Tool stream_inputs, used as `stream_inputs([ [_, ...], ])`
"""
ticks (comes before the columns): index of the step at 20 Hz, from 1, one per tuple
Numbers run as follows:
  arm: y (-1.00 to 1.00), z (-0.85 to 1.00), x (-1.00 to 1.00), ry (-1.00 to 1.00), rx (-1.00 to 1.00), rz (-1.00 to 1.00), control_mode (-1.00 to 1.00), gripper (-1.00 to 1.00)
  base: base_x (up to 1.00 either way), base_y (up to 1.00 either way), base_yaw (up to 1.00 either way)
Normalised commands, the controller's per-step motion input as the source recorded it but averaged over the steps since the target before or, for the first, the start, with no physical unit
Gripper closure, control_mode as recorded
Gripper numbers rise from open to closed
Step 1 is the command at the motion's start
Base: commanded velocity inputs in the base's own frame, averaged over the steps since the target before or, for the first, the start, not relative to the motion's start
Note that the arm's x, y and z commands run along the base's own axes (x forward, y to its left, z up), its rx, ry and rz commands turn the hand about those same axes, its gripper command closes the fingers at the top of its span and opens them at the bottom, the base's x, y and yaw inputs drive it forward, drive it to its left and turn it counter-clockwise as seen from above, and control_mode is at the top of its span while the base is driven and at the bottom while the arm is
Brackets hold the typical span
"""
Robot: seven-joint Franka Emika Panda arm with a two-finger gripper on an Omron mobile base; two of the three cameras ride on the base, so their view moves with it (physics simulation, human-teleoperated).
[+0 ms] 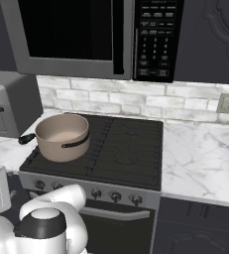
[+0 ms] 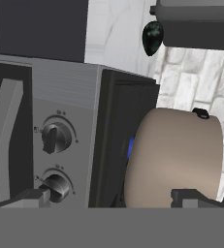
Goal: Turn on the burner for the pot on the stove. Wait thirty seconds for the pot to heat up. Then add the eggplant to the pot.
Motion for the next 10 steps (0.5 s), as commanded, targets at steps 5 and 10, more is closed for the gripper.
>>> stream_inputs([
  [5,0.00,0.00,0.00,0.00,0.00,0.00,-1.00,-1.00,0.00,0.00,0.00],
  [10,0.00,0.00,0.00,0.00,0.00,0.00,-1.00,-1.00,0.00,0.00,0.00],
])
